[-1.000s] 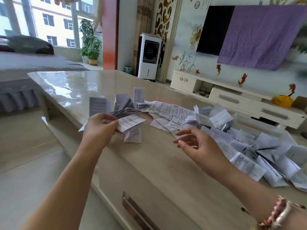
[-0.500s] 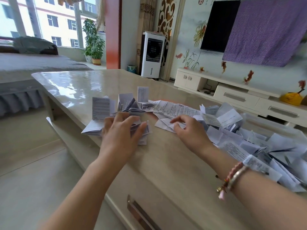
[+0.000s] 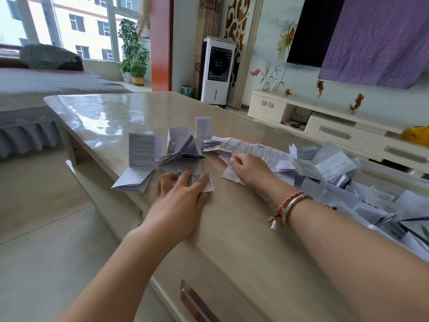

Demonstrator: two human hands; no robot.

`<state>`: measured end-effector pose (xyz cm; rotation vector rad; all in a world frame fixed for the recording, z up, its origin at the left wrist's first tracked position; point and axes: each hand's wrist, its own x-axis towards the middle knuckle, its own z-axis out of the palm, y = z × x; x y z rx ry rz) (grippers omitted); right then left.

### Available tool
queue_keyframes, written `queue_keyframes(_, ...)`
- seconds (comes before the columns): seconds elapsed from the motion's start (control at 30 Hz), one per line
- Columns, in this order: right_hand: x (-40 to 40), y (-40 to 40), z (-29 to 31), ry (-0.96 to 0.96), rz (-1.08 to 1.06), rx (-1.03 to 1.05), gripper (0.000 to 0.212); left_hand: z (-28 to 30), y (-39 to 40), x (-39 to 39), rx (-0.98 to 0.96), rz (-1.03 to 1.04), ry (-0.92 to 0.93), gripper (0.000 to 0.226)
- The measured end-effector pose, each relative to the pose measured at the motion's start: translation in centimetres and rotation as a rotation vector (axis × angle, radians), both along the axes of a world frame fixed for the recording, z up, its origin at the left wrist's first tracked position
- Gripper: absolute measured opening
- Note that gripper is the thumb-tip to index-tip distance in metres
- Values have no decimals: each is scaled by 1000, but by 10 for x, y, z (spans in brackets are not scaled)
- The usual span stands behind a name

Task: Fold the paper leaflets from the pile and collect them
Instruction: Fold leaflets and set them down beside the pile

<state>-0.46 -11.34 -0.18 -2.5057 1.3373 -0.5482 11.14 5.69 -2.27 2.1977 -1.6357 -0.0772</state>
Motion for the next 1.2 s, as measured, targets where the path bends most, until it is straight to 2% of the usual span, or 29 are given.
queue_keyframes(0.2,-17,8,2,-300,36,-193,31,-2,0,0,-62,-14,5,56)
queue_keyframes(0.33,-23,14,10,-577,-11,-256,20,0,6,-5,-131,-22,28,58)
queue_keyframes(0.47,-23,20,26,-813,-81,-151,26,2,9,-9,-204,-25,15,53)
queue_keyframes(0.57,-27,24,43,-918,-75,-38,18,4,10,-9,-287,-48,6,57)
queue_keyframes(0.7,-50,51,47,-973,-11,35,7,9,11,-14,-396,-95,21,73)
queue_keyframes(0.8,-80,77,37,-923,41,88,18,10,13,-23,-433,-116,60,68)
queue_keyframes(0.9,-112,98,21,-876,103,200,23,10,18,-34,-406,-126,194,72)
queue_keyframes(1.0,-134,106,14,-820,143,251,24,12,22,-40,-413,-161,345,65)
queue_keyframes(1.1,-151,120,7,-759,185,225,20,10,22,-44,-402,-284,269,46)
queue_keyframes(1.17,-160,126,1,-642,156,220,23,7,23,-48,-326,-349,364,32)
queue_keyframes(1.2,-159,120,3,-580,157,265,26,5,25,-51,-280,-372,442,32)
